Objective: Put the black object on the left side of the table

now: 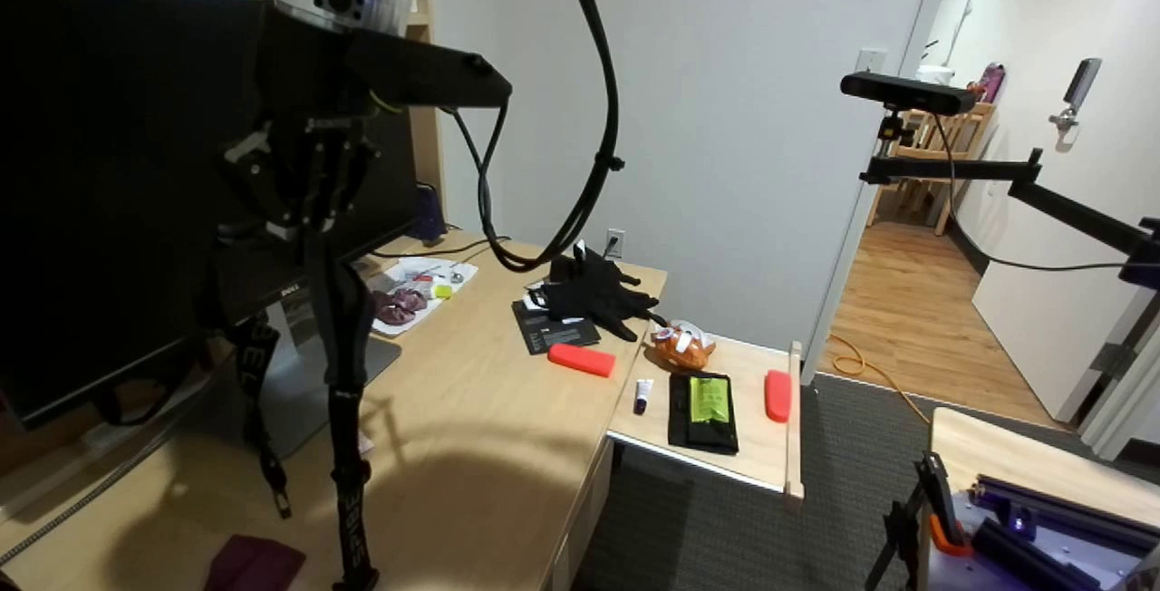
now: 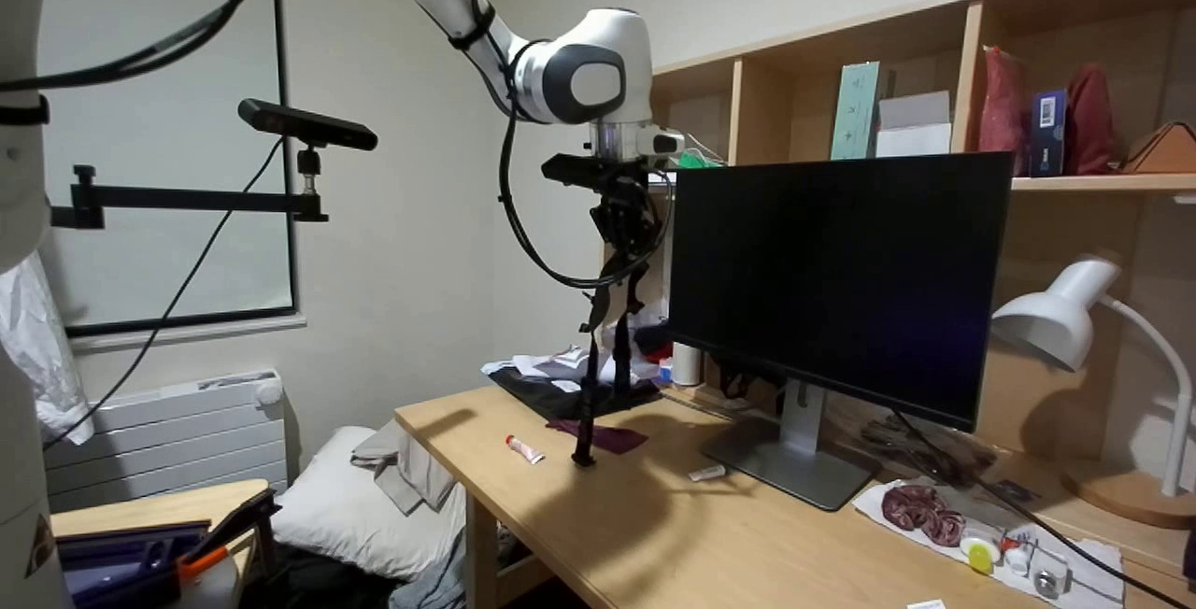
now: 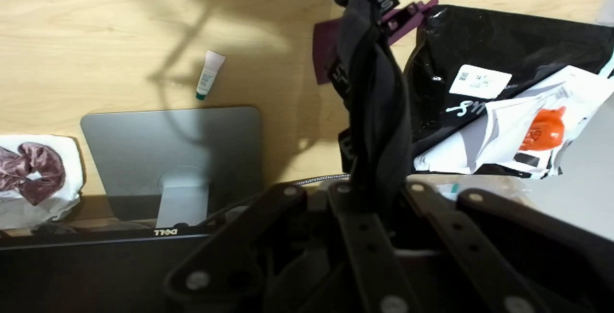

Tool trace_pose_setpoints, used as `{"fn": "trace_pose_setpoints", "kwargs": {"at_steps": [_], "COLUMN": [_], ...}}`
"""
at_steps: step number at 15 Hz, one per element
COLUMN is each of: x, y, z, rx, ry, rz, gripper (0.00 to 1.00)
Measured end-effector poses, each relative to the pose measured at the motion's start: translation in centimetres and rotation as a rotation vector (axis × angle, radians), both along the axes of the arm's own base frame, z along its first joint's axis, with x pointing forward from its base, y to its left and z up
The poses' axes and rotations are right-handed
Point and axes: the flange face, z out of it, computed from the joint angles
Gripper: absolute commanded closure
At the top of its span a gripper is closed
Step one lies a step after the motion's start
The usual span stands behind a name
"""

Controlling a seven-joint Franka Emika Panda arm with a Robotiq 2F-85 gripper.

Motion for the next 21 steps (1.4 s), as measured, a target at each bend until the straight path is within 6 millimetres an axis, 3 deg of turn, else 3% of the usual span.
{"fn": "trace_pose_setpoints", "kwargs": {"at_steps": [2, 8, 10, 12, 18, 21], "x": [-0.5, -3.8, -4.9, -5.8, -7.5, -8.8], "y": [1.5, 9.5, 11.3, 11.8, 9.7, 9.6], "z": [0.1, -0.5, -1.3, -2.8, -8.3, -11.0], "rx": [-0.01, -0.053, -0.084, -0.13, -0.309, -0.394], "ry": [-0.008, -0.085, -0.109, -0.116, -0.113, -0.126], "rz": [0.044, 0.239, 0.296, 0.334, 0.339, 0.361], "gripper": [0.93, 0.93, 0.93, 0.93, 0.93, 0.93]}}
